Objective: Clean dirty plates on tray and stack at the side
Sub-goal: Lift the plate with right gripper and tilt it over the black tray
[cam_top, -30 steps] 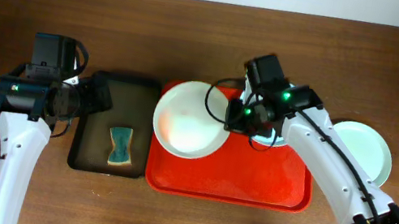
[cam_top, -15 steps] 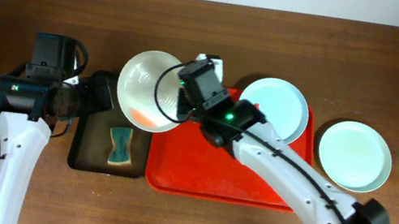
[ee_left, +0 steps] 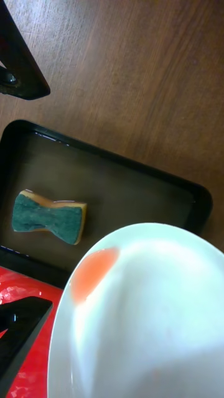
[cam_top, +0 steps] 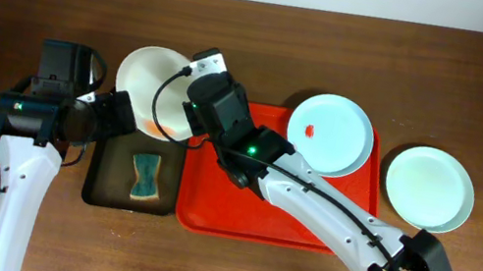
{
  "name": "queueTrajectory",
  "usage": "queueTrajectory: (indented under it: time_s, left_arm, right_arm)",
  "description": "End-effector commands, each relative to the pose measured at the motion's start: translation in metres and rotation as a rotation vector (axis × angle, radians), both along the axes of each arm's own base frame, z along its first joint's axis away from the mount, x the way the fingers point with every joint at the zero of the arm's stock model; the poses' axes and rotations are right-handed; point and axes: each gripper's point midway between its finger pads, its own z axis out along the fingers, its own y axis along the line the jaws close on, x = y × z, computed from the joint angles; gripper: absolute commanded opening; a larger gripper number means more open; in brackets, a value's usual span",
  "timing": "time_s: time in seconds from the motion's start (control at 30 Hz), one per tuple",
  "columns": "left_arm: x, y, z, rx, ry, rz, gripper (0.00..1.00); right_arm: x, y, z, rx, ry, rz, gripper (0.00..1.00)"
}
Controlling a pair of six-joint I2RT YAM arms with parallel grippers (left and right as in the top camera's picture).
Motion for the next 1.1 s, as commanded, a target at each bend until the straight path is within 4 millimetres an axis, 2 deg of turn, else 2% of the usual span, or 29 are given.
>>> queueTrajectory:
  time_s: [0.0, 0.1, 0.23, 0.4, 0.57, 0.9, 1.07]
  left_arm:
    - [0.001, 0.000, 0.003, -0.011, -0.009, 0.009, 0.99]
    - [0.001, 0.000, 0.003, -0.011, -0.009, 0.009, 0.99]
    - [0.001, 0.000, 0.003, -0.011, -0.009, 0.009, 0.99]
    - [0.001, 0.000, 0.003, -0.011, -0.009, 0.009, 0.99]
    - [0.001, 0.000, 0.003, -0.011, -0.009, 0.009, 0.99]
    - [0.001, 0.000, 0.003, -0.011, -0.009, 0.009, 0.99]
    - [0.001, 0.000, 0.003, -0.011, -0.009, 0.009, 0.99]
  right_arm:
    - [-0.002, 0.013, 0.017, -0.129, -0.121, 0.118, 0.04]
    - [-0.005, 0.022, 0.024, -0.192, -0.184, 0.184, 0.04]
    - [-0.001, 0.025, 0.034, -0.189, -0.232, 0.192, 0.04]
    - [0.003, 0.030, 0.056, -0.197, -0.332, 0.215, 0.04]
    - [0.001, 0.029, 0.076, -0.241, -0.406, 0.243, 0.04]
    - [-0.007, 0.019, 0.128, -0.331, -0.575, 0.283, 0.04]
    - [-0.010, 0.016, 0.139, -0.401, -0.628, 0.309, 0.04]
